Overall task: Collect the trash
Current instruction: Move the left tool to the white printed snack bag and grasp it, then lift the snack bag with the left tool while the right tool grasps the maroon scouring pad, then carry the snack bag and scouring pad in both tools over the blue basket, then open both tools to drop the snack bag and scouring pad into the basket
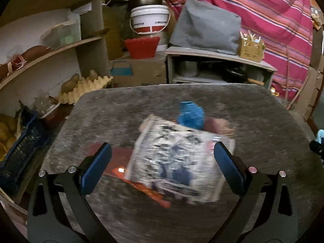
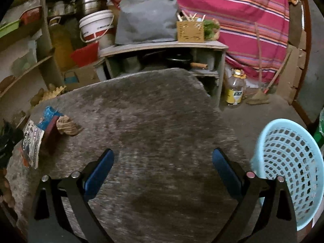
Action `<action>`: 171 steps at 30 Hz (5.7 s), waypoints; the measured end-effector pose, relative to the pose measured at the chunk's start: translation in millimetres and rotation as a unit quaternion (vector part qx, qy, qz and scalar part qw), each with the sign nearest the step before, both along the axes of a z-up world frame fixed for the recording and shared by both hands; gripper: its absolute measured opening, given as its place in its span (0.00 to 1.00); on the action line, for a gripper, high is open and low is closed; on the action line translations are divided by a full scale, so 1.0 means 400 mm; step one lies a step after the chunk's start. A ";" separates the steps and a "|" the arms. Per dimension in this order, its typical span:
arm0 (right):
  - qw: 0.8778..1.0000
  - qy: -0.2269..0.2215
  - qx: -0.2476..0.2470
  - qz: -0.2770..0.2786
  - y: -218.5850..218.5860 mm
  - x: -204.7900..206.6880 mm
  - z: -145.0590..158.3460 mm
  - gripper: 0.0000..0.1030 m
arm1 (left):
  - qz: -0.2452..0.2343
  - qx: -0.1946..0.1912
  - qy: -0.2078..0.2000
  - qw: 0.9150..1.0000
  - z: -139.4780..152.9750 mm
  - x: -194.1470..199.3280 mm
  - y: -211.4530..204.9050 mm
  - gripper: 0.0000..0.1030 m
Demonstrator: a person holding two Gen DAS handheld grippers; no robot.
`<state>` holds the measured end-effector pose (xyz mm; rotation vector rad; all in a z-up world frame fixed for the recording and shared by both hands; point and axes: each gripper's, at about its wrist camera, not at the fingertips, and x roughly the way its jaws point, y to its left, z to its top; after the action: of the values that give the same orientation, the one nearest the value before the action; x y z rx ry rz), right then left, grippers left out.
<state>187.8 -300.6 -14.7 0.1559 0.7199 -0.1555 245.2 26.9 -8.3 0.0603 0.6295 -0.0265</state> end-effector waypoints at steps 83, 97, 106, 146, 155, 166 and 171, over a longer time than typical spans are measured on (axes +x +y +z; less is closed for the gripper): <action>0.982 -0.038 -0.020 0.184 0.438 0.112 0.023 0.13 | 0.045 -0.025 -0.050 0.997 0.061 -0.085 0.297 0.19; 0.992 -0.057 -0.024 0.106 0.166 0.002 0.083 0.13 | -0.007 -0.036 -0.064 0.997 0.102 -0.094 0.101 0.19; 0.996 -0.057 -0.021 0.069 0.037 -0.050 0.088 0.13 | -0.053 -0.041 -0.058 0.996 0.096 -0.085 -0.079 0.19; 0.982 -0.045 -0.029 -0.183 -0.629 -0.394 0.067 0.13 | -0.317 -0.061 -0.006 0.946 -0.033 -0.249 -0.994 0.23; 0.981 -0.042 -0.025 -0.188 -0.644 -0.403 0.057 0.13 | -0.319 -0.062 0.024 0.945 -0.066 -0.246 -1.045 0.63; 0.986 -0.020 -0.002 -0.166 -0.606 -0.341 0.026 0.15 | -0.272 -0.058 -0.004 0.961 -0.043 -0.247 -0.960 0.90; 0.986 -0.006 0.008 -0.168 -0.582 -0.301 0.002 0.53 | -0.247 -0.062 -0.004 0.967 -0.027 -0.223 -0.894 0.92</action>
<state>67.2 -533.5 -13.9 0.2940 0.6799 -0.4712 156.0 -330.6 -19.3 0.0948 0.5908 -0.5477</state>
